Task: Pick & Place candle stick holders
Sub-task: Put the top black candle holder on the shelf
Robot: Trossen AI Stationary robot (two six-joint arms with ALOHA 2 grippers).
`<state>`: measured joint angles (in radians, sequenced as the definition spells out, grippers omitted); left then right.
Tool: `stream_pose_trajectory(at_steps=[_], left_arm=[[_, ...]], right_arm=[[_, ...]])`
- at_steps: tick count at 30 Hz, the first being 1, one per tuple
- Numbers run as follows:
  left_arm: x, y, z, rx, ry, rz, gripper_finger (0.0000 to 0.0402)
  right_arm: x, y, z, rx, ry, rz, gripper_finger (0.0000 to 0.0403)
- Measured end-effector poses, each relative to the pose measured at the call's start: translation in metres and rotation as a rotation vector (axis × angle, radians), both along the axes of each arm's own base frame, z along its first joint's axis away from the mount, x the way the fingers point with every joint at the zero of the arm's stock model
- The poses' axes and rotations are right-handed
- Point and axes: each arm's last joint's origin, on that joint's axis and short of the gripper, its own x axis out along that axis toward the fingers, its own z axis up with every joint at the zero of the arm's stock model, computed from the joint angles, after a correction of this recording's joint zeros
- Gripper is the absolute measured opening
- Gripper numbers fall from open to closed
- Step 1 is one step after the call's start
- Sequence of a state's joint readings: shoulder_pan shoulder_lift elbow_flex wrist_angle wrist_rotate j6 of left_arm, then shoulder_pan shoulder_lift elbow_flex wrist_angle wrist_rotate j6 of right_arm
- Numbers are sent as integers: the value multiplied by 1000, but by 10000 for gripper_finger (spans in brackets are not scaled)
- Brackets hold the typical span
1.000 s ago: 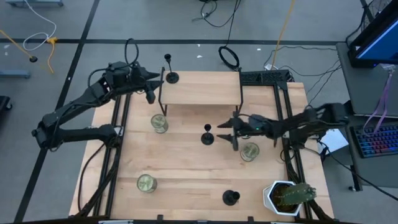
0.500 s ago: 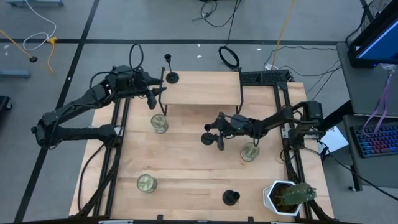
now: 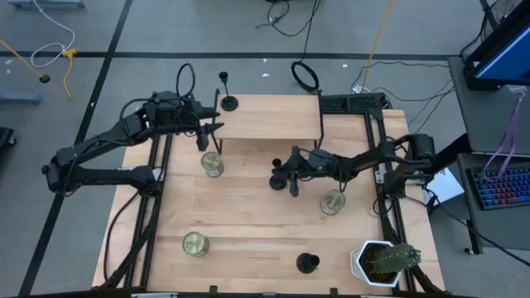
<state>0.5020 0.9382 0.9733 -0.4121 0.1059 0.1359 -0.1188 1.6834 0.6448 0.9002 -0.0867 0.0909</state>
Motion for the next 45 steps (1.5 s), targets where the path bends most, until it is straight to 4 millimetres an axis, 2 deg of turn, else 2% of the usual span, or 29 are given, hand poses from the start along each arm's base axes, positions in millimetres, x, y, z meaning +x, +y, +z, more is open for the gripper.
stream_pose_trajectory(at_steps=[6,16,21,25,27,31,37,41,45], left_arm=[[0,-1,-1,1,7,-5,175],[0,-1,0,11,8,-9,175],[0,-1,0,19,5,-10,175],[1,0,1,23,-2,-10,175],[1,0,1,24,-3,-10,175],[1,0,1,31,-4,-12,175],[1,0,1,30,-3,-11,175],[1,0,1,29,-3,-11,175],[1,0,1,27,0,-11,175]], right_arm=[[-9,3,40,-42,-147,51,10],[-42,-2,121,-215,-417,14,7],[-45,-23,161,-278,-359,-60,7],[-47,-53,195,-297,-329,-167,7],[-49,-71,207,-295,-310,-228,7],[-52,-110,211,-239,-256,-355,7],[-56,-164,175,-98,-122,-515,7],[-61,-184,161,-52,-74,-573,9],[-63,-192,151,-32,-25,-608,9]])
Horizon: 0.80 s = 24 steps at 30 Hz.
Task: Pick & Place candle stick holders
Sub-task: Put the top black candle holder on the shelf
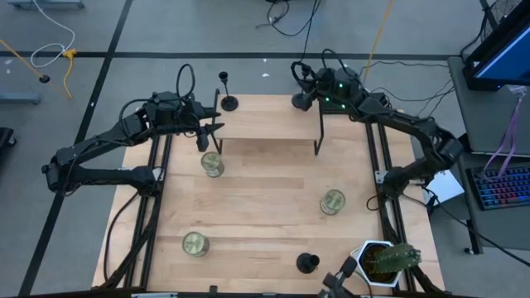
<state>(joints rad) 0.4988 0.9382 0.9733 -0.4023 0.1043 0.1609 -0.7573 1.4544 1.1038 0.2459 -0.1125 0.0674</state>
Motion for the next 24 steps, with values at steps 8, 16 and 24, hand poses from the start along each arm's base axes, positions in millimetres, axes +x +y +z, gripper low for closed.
stream_pose_trajectory(at_steps=[8,16,24], left_arm=[[0,0,0,-8,0,2,175],[-1,-1,-3,-37,17,10,175],[-1,-1,-2,-44,12,13,175]], right_arm=[[-4,0,-13,41,138,-77,9],[-5,1,-19,32,144,-76,9],[-8,4,-40,69,188,-68,62]])
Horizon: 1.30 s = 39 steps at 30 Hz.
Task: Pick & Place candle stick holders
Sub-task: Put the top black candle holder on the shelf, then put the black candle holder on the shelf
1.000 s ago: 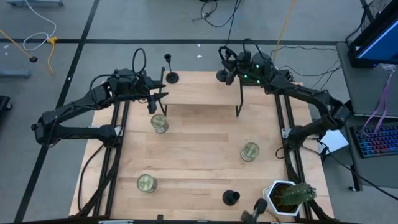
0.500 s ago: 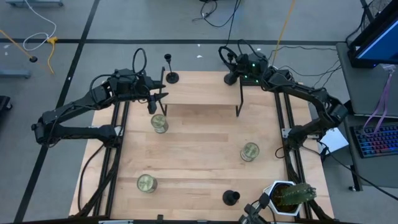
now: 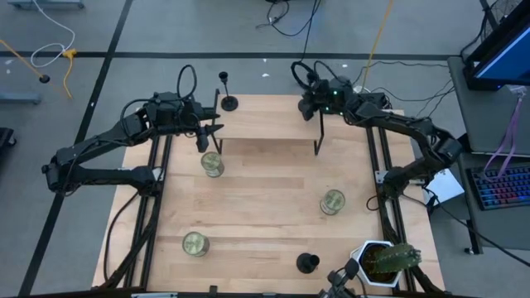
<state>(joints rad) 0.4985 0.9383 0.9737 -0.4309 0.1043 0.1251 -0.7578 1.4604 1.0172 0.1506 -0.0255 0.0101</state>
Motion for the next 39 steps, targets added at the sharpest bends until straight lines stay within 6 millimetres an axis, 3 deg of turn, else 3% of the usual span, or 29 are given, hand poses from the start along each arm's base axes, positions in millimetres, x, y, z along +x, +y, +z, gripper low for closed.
stream_pose_trajectory(at_steps=[6,12,22,32,39], left_arm=[[0,0,0,-2,-2,1,175],[0,0,0,-3,-2,1,175],[0,0,0,-3,-2,1,175],[1,0,-2,-30,2,10,175],[1,0,-5,-35,15,11,175]], right_arm=[[-4,4,10,-49,0,12,116],[-18,18,32,-78,-13,16,156],[-38,73,45,32,145,143,196],[-36,139,36,184,289,363,188],[-42,190,4,235,333,639,191]])
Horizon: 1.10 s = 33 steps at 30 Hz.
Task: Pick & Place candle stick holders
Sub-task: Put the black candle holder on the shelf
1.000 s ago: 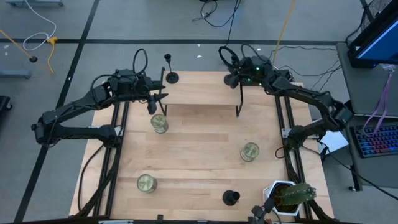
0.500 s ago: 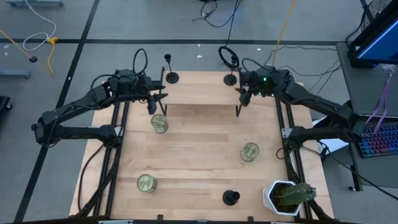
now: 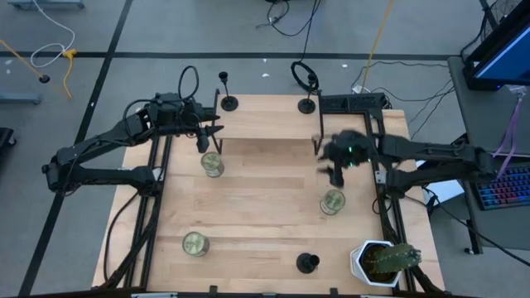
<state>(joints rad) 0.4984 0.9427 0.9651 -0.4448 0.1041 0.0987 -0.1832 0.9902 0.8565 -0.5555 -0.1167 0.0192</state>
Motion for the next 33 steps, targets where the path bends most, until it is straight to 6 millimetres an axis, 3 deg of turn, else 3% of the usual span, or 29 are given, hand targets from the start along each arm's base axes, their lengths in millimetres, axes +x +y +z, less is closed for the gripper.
stream_pose_trajectory(at_steps=[5,8,13,20,33], left_arm=[[0,0,0,-2,0,3,175],[0,1,0,5,4,32,175],[-1,2,0,17,11,78,175],[-1,3,-1,13,10,109,175],[-1,3,0,-54,-24,142,175]], right_arm=[[-3,41,-36,231,-99,378,183],[-7,61,-60,342,-123,497,181],[-18,90,-101,375,-211,655,181],[-22,119,-112,365,-489,798,181],[27,175,-122,373,-366,821,181]])
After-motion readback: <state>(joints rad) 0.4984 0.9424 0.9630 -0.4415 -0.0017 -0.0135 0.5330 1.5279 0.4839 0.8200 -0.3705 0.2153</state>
